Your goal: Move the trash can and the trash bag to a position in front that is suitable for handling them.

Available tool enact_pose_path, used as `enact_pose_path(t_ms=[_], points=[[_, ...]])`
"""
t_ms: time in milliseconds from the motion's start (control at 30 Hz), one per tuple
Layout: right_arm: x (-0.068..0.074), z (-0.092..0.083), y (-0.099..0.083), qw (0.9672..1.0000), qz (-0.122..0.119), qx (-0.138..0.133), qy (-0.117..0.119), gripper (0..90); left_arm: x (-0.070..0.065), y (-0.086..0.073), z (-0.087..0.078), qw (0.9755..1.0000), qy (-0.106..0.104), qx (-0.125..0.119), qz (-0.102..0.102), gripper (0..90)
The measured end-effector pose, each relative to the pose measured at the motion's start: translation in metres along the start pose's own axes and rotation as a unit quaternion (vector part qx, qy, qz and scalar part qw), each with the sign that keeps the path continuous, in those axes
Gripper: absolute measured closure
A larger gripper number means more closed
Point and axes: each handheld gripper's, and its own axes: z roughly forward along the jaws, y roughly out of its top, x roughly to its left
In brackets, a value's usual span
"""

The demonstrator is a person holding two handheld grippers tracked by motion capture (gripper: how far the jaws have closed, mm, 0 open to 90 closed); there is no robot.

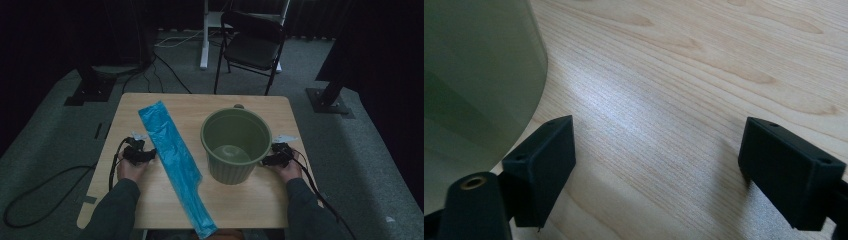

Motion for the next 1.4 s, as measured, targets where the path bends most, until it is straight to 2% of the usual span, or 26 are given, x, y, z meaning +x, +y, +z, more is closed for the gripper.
enact_pose_path(t_ms=[33,67,133,167,200,233,300,333,433,467,500,533,567,633,667,733,867,900,1000,1067,1167,1200,1267,1300,1333,1400], points=[[0.000,-0.001,0.000,1.0000,0.000,-0.004,0.001,24.2,0.000,0.000,-0.001,1.0000,-0.002,0.003,0.000,44.7],[0.000,-0.004,-0.001,1.0000,-0.003,-0.009,0.002,36.8,0.002,0.001,-0.003,0.9996,-0.024,0.005,-0.011,52.3],[0.000,-0.004,-0.001,1.0000,-0.003,-0.008,0.002,36.8,0.002,0.001,-0.003,0.9996,-0.024,0.005,-0.011,53.2],[0.000,-0.004,-0.001,1.0000,-0.003,-0.008,0.002,40.1,0.004,0.002,-0.006,0.9990,-0.041,0.003,-0.015,53.2],[0.000,-0.004,-0.001,1.0000,-0.003,-0.008,0.002,40.1,0.004,0.002,-0.006,0.9990,-0.041,0.003,-0.015,56.1],[0.000,-0.009,0.001,1.0000,0.002,0.004,-0.003,55.1,0.002,0.006,-0.012,0.9982,-0.056,-0.013,-0.017,56.3],[0.000,-0.009,0.002,1.0000,0.003,0.007,-0.003,57.1,0.001,0.007,-0.014,0.9980,-0.059,-0.018,-0.017,56.3],[0.001,-0.010,0.003,0.9999,0.000,0.012,-0.001,61.4,-0.006,0.012,-0.020,0.9971,-0.069,-0.032,-0.006,56.3],[0.004,-0.013,0.008,0.9999,-0.008,0.012,-0.004,62.9,-0.013,0.017,-0.024,0.9958,-0.082,-0.041,0.005,56.1],[0.006,-0.015,0.010,0.9999,-0.015,0.008,-0.005,63.6,-0.024,0.021,-0.027,0.9937,-0.099,-0.049,0.020,56.2],[0.007,-0.016,0.012,0.9998,-0.016,0.005,-0.004,64.3,-0.033,0.024,-0.028,0.9928,-0.103,-0.047,0.039,56.2],[0.007,-0.016,0.012,0.9998,-0.016,0.005,-0.004,64.3,-0.033,0.024,-0.028,0.9928,-0.103,-0.047,0.039,56.2],[0.008,-0.018,0.014,0.9999,-0.017,0.001,-0.001,65.1,-0.041,0.026,-0.027,0.9918,-0.106,-0.045,0.054,56.2],[0.010,-0.022,0.019,0.9998,-0.019,-0.005,0.009,65.4,-0.062,0.031,-0.021,0.9882,-0.119,-0.035,0.090,56.3],[0.011,-0.022,0.020,0.9997,-0.023,-0.006,0.011,65.4,-0.062,0.031,-0.021,0.9882,-0.119,-0.035,0.090,56.3],[0.014,-0.023,0.022,0.9994,-0.027,-0.008,0.018,65.5,-0.074,0.034,-0.019,0.9857,-0.130,-0.034,0.102,56.3],[0.018,-0.024,0.025,0.9987,-0.034,-0.016,0.035,65.5,-0.097,0.043,-0.015,0.9809,-0.156,-0.043,0.108,56.3],[0.018,-0.024,0.025,0.9985,-0.035,-0.018,0.038,66.0,-0.097,0.043,-0.015,0.9809,-0.156,-0.043,0.108,56.3],[0.019,-0.027,0.026,0.9978,-0.033,-0.026,0.052,66.4,-0.111,0.047,-0.014,0.9771,-0.173,-0.050,0.113,56.5],[0.020,-0.027,0.026,0.9973,-0.031,-0.030,0.060,66.9,-0.113,0.048,-0.014,0.9762,-0.179,-0.052,0.111,56.5],[0.024,-0.029,0.027,0.9964,-0.037,-0.031,0.069,69.3,-0.123,0.051,-0.015,0.9726,-0.195,-0.063,0.110,57.2],[0.025,-0.029,0.028,0.9963,-0.040,-0.031,0.070,69.8,-0.123,0.051,-0.015,0.9726,-0.195,-0.063,0.110,57.2],[0.026,-0.031,0.028,0.9954,-0.038,-0.034,0.080,72.0,-0.128,0.052,-0.016,0.9695,-0.207,-0.067,0.113,57.2],[0.026,-0.031,0.028,0.9950,-0.040,-0.035,0.085,72.8,-0.128,0.052,-0.016,0.9695,-0.207,-0.067,0.113,57.2],[0.028,-0.032,0.028,0.9945,-0.042,-0.036,0.089,73.3,-0.129,0.053,-0.016,0.9639,-0.230,-0.074,0.112,57.2],[0.031,-0.033,0.029,0.9938,-0.051,-0.035,0.092,75.3,-0.130,0.053,-0.016,0.9646,-0.225,-0.076,0.115,58.7]])
